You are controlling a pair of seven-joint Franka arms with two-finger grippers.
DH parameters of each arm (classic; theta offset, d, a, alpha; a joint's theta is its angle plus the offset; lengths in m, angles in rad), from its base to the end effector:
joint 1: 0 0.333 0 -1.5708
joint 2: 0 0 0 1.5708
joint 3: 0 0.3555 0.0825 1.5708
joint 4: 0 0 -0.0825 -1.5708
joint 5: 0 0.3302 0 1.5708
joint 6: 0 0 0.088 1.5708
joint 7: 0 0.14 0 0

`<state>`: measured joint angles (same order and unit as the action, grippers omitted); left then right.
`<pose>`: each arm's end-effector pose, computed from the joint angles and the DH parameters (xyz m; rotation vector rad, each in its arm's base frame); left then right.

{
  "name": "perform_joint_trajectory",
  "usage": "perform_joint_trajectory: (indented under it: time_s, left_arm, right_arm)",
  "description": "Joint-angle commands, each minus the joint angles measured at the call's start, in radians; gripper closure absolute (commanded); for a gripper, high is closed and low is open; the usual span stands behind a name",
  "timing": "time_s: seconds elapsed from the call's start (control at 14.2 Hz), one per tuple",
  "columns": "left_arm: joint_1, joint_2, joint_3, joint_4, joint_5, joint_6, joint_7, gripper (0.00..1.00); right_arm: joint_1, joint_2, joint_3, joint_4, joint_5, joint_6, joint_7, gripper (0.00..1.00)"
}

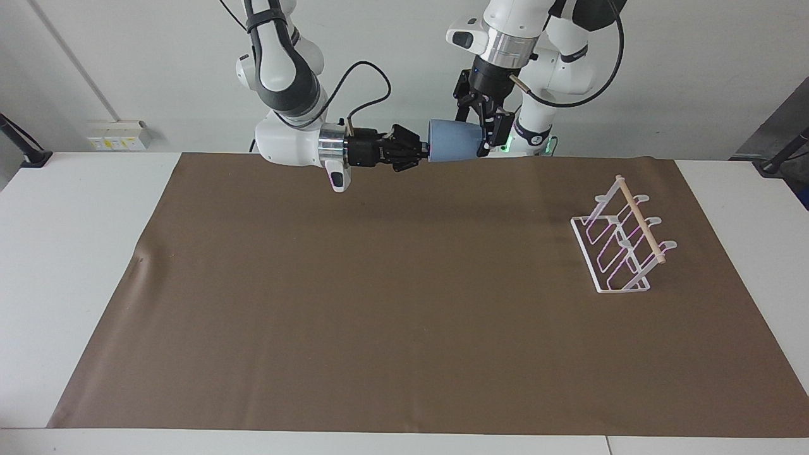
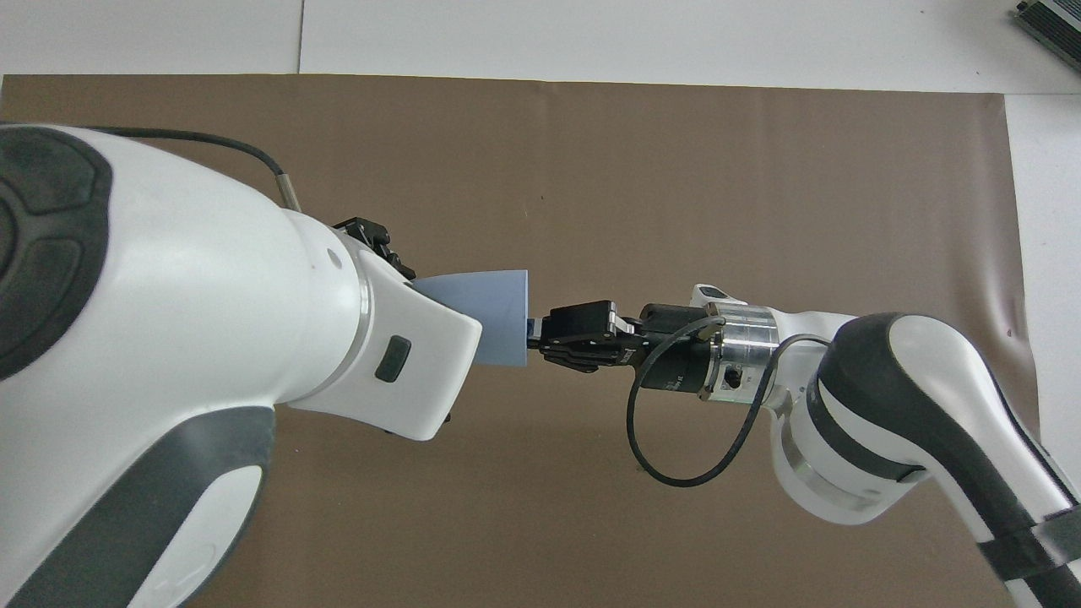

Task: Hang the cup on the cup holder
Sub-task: 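Hold the cup with the right gripper while the left gripper grasps its base, then open the right gripper and withdraw it while the left gripper holds the cup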

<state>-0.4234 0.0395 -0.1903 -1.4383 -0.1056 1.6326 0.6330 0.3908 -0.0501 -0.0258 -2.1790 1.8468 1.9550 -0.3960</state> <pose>0.4232 -0.3122 0.6742 2.4518 -1.7646 0.2371 0.4489 0.2710 0.5388 -1.5342 0.2509 0.0922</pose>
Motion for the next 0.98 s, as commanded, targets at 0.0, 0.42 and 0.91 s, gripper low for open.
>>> perform_joint_trajectory:
  time_s: [0.0,0.42,0.91]
  left_arm:
    - [-0.014,-0.001,0.006,-0.014,-0.042,0.053,-0.032,0.00]
    - [-0.049,-0.024,0.006,-0.068,-0.042,0.084,-0.030,0.00]
    - [-0.052,-0.029,0.006,-0.076,-0.029,0.079,-0.016,1.00]
  right_arm:
    - [-0.003,-0.019,0.001,-0.021,0.045,0.004,-0.041,1.00]
    - [-0.004,-0.019,0.001,-0.021,0.045,0.004,-0.041,1.00]
    - [-0.013,-0.019,0.001,-0.019,0.045,-0.014,-0.062,1.00]
